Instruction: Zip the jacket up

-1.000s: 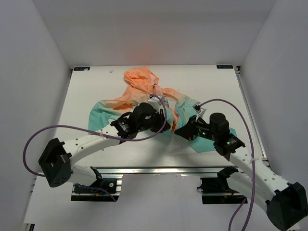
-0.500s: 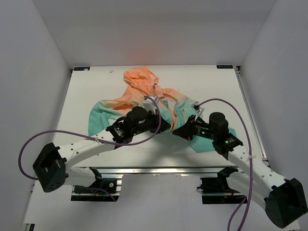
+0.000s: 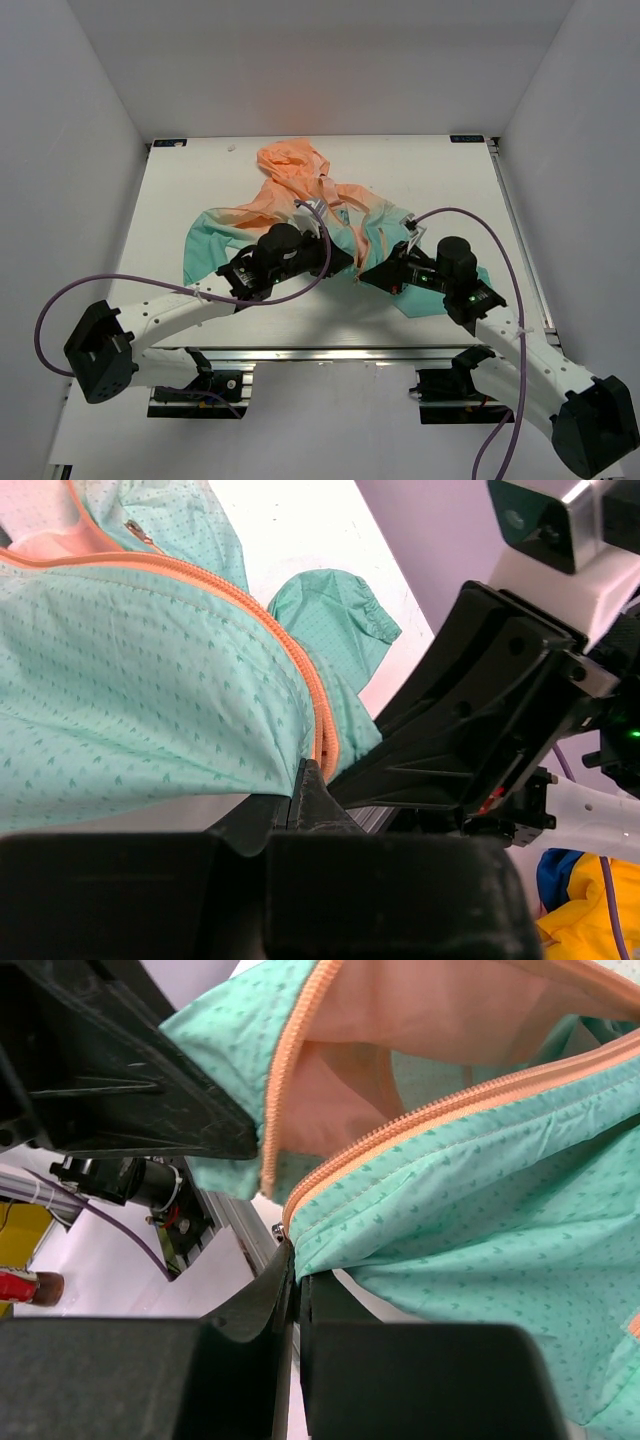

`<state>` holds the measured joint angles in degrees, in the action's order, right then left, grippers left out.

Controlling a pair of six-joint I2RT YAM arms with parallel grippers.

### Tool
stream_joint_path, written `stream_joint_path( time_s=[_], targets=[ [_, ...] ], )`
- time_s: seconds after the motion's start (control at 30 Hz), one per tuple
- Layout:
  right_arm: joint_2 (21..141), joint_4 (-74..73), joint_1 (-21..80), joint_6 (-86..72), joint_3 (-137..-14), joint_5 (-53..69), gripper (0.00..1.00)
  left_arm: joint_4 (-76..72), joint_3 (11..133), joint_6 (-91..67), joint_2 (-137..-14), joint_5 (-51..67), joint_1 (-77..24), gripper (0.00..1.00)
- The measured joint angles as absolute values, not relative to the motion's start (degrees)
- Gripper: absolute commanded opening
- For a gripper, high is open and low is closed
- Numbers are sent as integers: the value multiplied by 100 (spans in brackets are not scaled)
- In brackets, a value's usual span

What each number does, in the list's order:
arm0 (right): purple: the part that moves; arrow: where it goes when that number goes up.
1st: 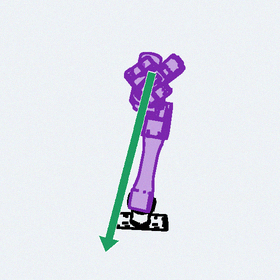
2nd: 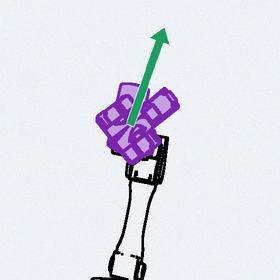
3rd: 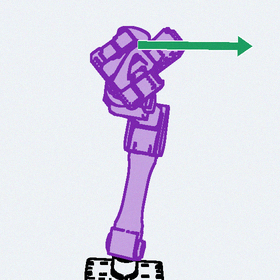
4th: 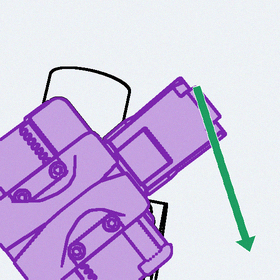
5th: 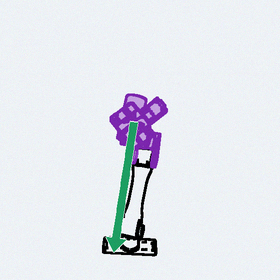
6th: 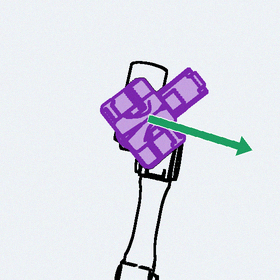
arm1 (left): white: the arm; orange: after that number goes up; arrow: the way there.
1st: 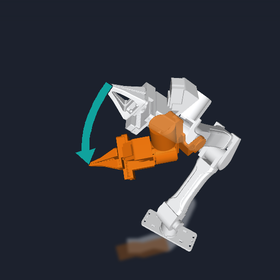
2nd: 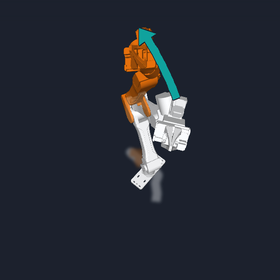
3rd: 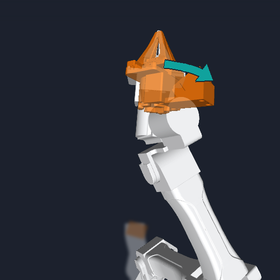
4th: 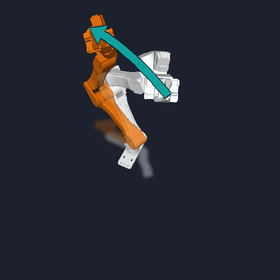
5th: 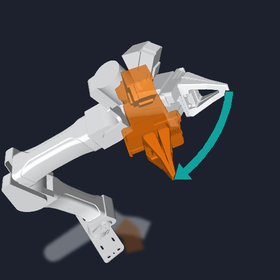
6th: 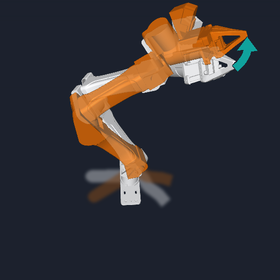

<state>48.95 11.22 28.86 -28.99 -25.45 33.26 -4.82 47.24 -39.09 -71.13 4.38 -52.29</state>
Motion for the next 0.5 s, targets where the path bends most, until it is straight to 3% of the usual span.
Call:
stream_joint_path(
  time_s=[0.5],
  targets=[
    [4689,840,2849,-2829,-2648,3321,0,-521,4604,-3905,-7059,414,-5229,0]
  ],
)
